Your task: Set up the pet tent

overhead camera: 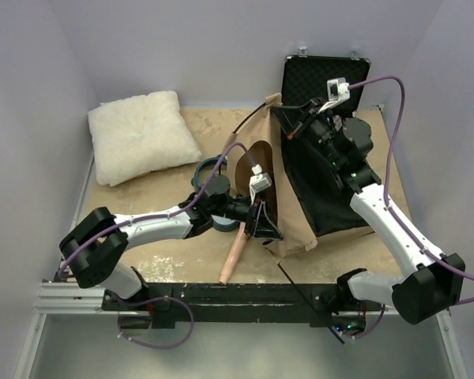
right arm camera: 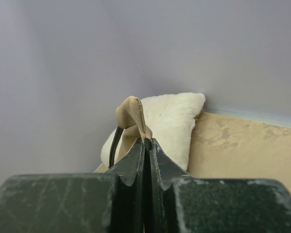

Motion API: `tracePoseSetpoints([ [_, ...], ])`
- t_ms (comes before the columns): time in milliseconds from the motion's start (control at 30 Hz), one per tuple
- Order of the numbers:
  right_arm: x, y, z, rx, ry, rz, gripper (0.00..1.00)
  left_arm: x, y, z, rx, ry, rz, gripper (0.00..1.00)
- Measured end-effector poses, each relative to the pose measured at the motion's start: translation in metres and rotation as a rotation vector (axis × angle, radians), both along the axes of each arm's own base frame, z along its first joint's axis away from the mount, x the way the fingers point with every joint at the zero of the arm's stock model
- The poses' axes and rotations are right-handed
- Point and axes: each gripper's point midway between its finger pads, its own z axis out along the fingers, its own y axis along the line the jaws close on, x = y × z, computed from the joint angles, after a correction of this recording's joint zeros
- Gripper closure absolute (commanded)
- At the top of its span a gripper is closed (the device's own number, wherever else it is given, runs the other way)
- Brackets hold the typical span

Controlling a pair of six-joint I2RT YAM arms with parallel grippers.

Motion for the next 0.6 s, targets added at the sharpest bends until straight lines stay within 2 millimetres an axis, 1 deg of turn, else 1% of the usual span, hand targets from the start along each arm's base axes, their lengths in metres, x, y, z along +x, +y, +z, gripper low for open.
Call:
tracePoseSetpoints([
  [33, -0.002, 0.0, 0.001, -0.002, -0.004, 0.005, 0.72, -0.001, 0.0, 0.0, -0.001, 0.003, -0.004, 1.0],
  [100, -0.006, -0.001, 0.006, -0.011, -0.024, 0.007, 0.44, -0.004, 0.001, 0.005, -0.018, 0.0, -0.027, 1.0],
  [133, -0.008, -0.002, 0.007, -0.015, -0.027, 0.01, 0.34, -0.006, 0.002, 0.007, -0.025, -0.001, -0.039, 1.0],
  [167, -0.01, -0.004, 0.007, -0.036, -0.038, 0.012, 0.25, -0.009, 0.004, 0.01, -0.032, -0.005, -0.056, 1.0],
  [200, -0.01, -0.007, 0.005, -0.059, -0.043, 0.009, 0.19, -0.01, 0.008, 0.014, -0.04, -0.011, -0.071, 1.0],
  [233, -0.011, -0.011, 0.002, -0.107, -0.049, 0.015, 0.16, -0.01, 0.012, 0.019, -0.05, -0.021, -0.08, 1.0],
  [267, -0.01, -0.015, 0.001, -0.138, -0.054, 0.015, 0.08, -0.008, 0.018, 0.025, -0.061, -0.033, -0.089, 1.0],
  [300, -0.01, -0.022, -0.001, -0.183, -0.063, 0.018, 0.04, -0.006, 0.025, 0.031, -0.073, -0.047, -0.095, 1.0],
  [333, -0.009, -0.03, -0.002, -0.23, -0.076, 0.017, 0.03, -0.003, 0.031, 0.036, -0.083, -0.064, -0.098, 1.0],
  [400, -0.012, -0.046, -0.005, -0.334, -0.112, 0.027, 0.02, 0.002, 0.047, 0.043, -0.094, -0.095, -0.112, 1.0],
  [467, -0.021, -0.056, -0.007, -0.437, -0.156, 0.051, 0.01, 0.008, 0.06, 0.046, -0.092, -0.125, -0.128, 1.0],
  [500, -0.029, -0.058, -0.008, -0.503, -0.194, 0.081, 0.01, 0.011, 0.065, 0.046, -0.084, -0.142, -0.138, 1.0],
  [600, -0.063, -0.055, -0.008, -0.678, -0.323, 0.204, 0.02, 0.02, 0.072, 0.046, -0.05, -0.206, -0.168, 1.0],
])
